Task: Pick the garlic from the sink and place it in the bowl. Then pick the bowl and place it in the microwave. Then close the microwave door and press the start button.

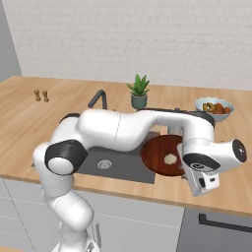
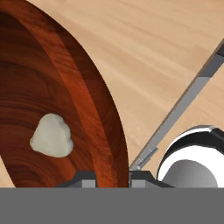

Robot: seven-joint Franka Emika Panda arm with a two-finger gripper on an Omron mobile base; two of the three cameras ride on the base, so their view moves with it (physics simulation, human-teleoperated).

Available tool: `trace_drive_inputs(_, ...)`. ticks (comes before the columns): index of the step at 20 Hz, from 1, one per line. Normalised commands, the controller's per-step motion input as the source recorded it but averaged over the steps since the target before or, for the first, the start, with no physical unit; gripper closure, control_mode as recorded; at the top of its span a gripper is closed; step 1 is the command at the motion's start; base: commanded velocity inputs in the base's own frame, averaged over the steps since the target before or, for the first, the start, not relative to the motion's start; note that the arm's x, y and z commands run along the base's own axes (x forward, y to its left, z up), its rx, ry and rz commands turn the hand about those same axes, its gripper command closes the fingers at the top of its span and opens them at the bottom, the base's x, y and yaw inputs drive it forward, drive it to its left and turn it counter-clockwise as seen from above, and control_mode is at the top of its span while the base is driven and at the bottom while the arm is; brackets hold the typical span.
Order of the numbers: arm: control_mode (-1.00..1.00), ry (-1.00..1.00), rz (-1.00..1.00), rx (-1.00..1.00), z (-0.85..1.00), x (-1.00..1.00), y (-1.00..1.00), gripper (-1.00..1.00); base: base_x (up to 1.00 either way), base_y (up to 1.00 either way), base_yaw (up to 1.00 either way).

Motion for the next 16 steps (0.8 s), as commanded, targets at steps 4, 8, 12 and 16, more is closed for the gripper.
trace_drive_inputs(4,-1.0,0.01,-0.05,0.0,0.0,0.5,0.93,1.0,0.0,0.0,0.0)
trace_drive_inputs(8,-1.0,0.0,-0.01,0.01,0.06,0.25,0.56,1.0,0.0,0.0,0.0)
trace_drive_inputs(12,-1.0,0.03,0.0,0.0,0.35,-0.01,0.49,1.0,0.0,0.0,0.0)
trace_drive_inputs(16,-1.0,0.11,0.0,0.0,0.31,-0.06,0.51,1.0,0.0,0.0,0.0)
